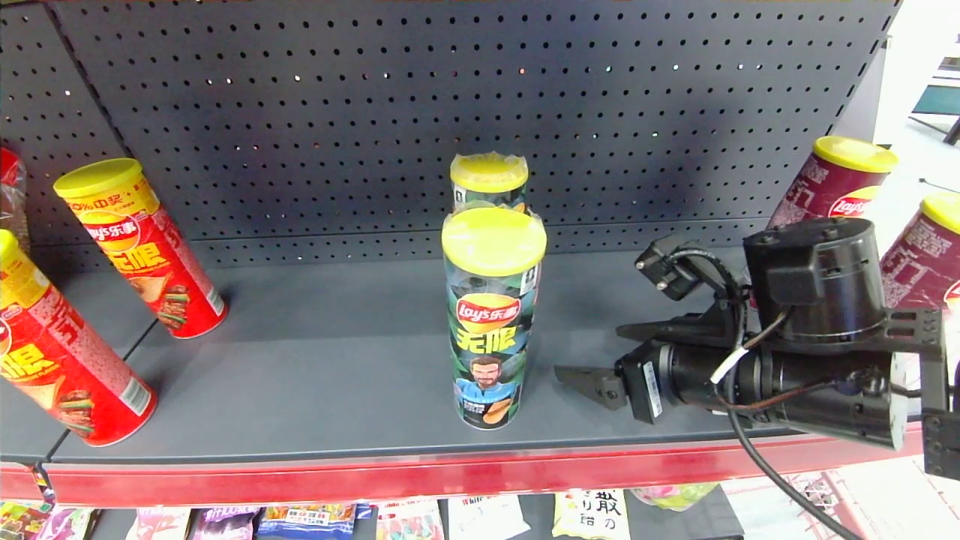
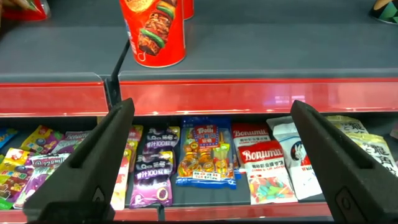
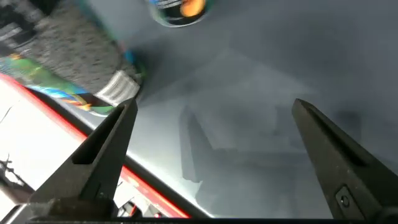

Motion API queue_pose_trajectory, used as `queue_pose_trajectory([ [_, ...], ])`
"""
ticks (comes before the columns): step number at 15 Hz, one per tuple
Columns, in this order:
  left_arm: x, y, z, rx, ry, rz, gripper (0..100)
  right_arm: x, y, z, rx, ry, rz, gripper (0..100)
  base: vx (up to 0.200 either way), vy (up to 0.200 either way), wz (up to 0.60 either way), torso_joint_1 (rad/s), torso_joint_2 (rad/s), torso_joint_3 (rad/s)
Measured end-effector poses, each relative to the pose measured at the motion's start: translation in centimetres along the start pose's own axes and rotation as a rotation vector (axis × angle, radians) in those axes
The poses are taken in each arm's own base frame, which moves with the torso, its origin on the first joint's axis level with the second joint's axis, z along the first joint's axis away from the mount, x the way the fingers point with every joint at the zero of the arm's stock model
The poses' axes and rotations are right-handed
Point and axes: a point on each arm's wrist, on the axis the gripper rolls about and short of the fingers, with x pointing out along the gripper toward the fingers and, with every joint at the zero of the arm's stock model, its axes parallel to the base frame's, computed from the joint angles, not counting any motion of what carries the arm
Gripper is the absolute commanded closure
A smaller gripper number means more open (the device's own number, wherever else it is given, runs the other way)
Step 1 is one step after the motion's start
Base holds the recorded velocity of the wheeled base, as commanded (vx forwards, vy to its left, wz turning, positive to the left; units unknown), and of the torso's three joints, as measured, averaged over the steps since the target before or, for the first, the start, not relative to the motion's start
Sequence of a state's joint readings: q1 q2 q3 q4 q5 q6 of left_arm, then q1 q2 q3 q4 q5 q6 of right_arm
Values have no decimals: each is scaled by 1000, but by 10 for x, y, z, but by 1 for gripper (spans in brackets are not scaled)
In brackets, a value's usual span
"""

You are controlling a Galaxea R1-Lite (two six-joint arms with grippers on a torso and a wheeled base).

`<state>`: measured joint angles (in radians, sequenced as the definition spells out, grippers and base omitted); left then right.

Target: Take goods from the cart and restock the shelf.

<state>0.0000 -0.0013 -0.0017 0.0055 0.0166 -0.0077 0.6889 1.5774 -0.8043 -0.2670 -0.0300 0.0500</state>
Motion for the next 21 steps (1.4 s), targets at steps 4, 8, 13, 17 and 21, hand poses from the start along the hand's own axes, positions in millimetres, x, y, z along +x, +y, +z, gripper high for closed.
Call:
queue_pose_trajectory([
  [4, 0, 0, 0, 0, 0, 0, 0, 6, 12, -2, -22, 16, 19, 0, 0, 0, 0, 0, 0, 0],
  [8, 0, 0, 0, 0, 0, 0, 0, 12, 17, 2, -30, 14, 34, 0, 0, 0, 0, 0, 0, 0],
  [13, 0, 0, 0, 0, 0, 0, 0, 17, 25, 6, -42, 8, 40, 0, 0, 0, 0, 0, 0, 0],
  [17, 0, 0, 0, 0, 0, 0, 0, 20, 30, 6, -50, 11, 51, 0, 0, 0, 0, 0, 0, 0],
  [21, 0, 0, 0, 0, 0, 0, 0, 15, 29, 1, -51, 20, 50, 0, 0, 0, 0, 0, 0, 0],
])
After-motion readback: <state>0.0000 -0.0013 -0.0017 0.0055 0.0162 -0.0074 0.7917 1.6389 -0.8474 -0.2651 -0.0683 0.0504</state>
